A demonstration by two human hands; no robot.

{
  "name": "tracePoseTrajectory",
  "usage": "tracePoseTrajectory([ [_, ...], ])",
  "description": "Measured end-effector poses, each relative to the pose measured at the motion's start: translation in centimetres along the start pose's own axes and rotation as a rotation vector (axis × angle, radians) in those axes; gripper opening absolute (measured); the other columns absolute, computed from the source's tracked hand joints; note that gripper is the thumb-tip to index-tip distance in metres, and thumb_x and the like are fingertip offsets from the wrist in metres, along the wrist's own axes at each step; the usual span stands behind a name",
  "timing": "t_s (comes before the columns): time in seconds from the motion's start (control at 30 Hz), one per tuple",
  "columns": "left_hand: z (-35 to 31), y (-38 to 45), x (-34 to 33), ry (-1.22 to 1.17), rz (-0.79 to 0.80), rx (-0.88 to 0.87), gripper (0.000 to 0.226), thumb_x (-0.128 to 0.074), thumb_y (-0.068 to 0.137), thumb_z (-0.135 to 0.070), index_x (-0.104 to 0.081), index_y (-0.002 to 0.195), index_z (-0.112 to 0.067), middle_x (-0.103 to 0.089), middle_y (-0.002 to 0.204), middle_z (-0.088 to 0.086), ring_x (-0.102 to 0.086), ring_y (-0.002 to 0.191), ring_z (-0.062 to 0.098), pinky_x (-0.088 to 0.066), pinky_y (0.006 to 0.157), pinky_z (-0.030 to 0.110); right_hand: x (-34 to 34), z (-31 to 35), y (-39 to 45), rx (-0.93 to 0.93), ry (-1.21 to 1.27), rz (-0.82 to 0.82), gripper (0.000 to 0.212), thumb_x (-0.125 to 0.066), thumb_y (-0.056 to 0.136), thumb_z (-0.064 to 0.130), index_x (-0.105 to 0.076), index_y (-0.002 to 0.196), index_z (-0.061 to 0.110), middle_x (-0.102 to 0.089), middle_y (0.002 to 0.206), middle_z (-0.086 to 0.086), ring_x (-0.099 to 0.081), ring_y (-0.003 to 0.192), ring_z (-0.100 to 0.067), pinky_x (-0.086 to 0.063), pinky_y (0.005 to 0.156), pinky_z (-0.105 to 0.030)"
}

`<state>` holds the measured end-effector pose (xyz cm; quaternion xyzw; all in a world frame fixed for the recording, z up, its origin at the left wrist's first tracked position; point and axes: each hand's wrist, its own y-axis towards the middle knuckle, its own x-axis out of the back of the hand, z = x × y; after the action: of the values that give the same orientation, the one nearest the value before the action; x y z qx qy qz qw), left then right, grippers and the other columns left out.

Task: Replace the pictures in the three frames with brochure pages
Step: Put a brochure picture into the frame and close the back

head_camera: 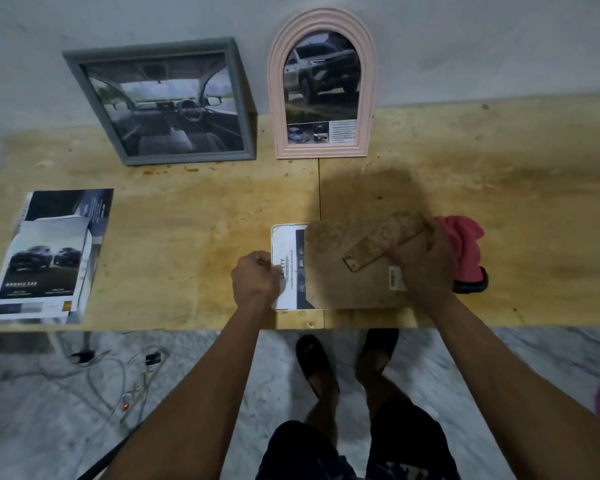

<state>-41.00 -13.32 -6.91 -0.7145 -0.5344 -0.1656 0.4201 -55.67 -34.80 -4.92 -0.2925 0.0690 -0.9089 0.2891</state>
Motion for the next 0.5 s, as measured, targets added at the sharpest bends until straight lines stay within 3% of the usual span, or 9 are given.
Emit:
tracePoseTrajectory([
  [0.2, 0.5, 0.5, -0.1, -0.084, -0.009, 0.073, 0.015, -0.083, 0.077, -0.014, -0.072, 0.082, -0.02, -0.074, 0.083, 0.003, -0.071, 0.084, 0.023, -0.058, 0.082, 0.034, -0.3, -0.3, 0.2, -0.021, -0.047, -0.055, 0.082, -0.08, 0.079, 0.028, -0.036, 0.147, 0.016, -0.045, 0.145, -0.005, -0.046, 0.129, -0.024, -0.034, 0.092, -0.027],
  [0.37, 0.4, 0.9, 0.0, -0.147, 0.01, 0.167, 0.018, -0.086, 0.073, -0.014, -0.071, 0.076, -0.023, -0.072, 0.077, -0.003, -0.071, 0.082, 0.02, -0.059, 0.083, 0.036, -1.4, -0.3, -0.1, -0.066, -0.104, -0.036, 0.09, -0.077, 0.079, 0.041, -0.028, 0.151, 0.02, -0.039, 0.151, -0.004, -0.042, 0.135, -0.028, -0.04, 0.105, -0.044],
  [0.5, 0.2, 0.9, 0.2, -0.191, 0.009, 0.22, 0.019, -0.088, 0.07, -0.013, -0.072, 0.074, -0.023, -0.071, 0.073, -0.007, -0.071, 0.079, 0.017, -0.06, 0.083, 0.035, -2.6, -0.1, -0.7, -0.119, -0.119, -0.041, 0.088, -0.077, 0.077, 0.044, -0.029, 0.149, 0.026, -0.045, 0.145, -0.003, -0.047, 0.13, -0.028, -0.044, 0.1, -0.047],
])
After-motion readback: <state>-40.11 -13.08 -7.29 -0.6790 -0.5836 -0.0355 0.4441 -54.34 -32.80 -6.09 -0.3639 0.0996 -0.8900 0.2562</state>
